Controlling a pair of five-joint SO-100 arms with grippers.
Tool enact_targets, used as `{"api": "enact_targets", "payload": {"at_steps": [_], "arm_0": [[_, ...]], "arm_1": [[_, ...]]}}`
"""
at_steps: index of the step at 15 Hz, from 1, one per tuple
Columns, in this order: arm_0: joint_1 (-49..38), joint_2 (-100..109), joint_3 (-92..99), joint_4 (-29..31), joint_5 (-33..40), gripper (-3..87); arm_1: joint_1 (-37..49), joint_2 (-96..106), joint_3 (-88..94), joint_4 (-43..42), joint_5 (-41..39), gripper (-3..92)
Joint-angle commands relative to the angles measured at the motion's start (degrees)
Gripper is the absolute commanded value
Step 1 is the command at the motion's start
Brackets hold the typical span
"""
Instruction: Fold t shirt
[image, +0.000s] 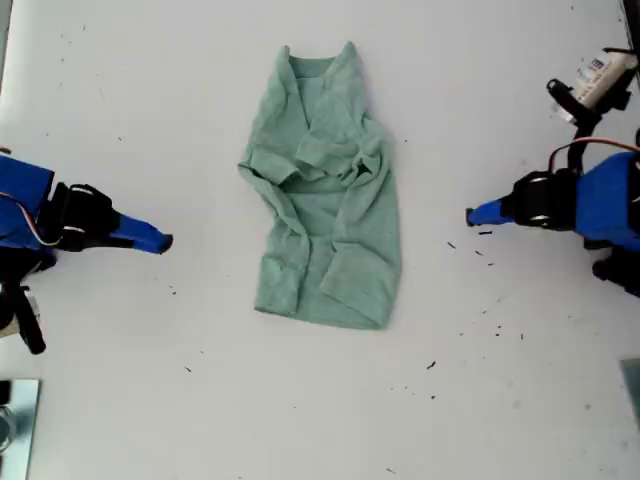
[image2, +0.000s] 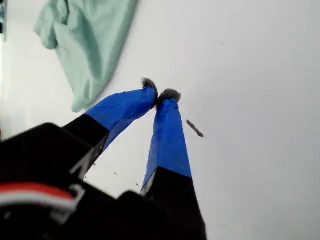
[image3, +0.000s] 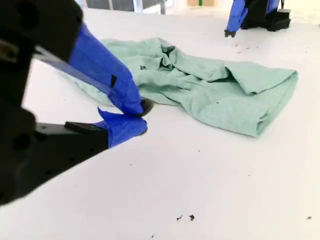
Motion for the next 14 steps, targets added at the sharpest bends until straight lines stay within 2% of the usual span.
{"api": "enact_targets", "payload": {"at_steps": [1, 2, 4, 5, 7, 8, 9, 11, 14], "arm_0": [[-0.53, 0.09, -3.34, 0.35, 0.18, -0.1], [-0.97, -2.37, -7.82, 0.44, 0.09, -0.1], [0.09, -24.79, -25.58, 1.14, -1.85, -0.1], [2.37, -39.02, -39.02, 3.6, -2.46, -0.1], [5.71, -65.65, -68.91, 14.24, -0.79, -0.1], [6.42, -75.23, -79.8, 16.61, 2.72, 12.8], [6.68, -83.58, -87.8, 18.28, 5.98, 25.1], [5.8, -99.4, -98.17, 20.3, 11.25, 30.0], [4.04, -118.04, -98.96, 14.41, 13.89, 32.5]], "arm_1": [[-5.71, 0.0, -7.82, -1.41, 1.67, 2.5], [-8.09, -4.66, -13.1, -0.62, 3.16, 2.5], [-11.34, -27.69, -31.46, -0.79, 3.78, 2.5], [-12.83, -40.96, -44.82, 1.58, 2.9, 2.4], [-15.56, -66.62, -76.9, 15.91, 0.62, 2.4], [-16.52, -76.64, -90.35, 23.2, 0.62, 13.2], [-17.23, -83.58, -98.96, 26.46, -0.7, 35.0], [-17.84, -90.53, -102.74, 27.42, -2.02, 35.2], [-18.02, -98.35, -93.69, 16.87, -3.78, 34.3]]}}
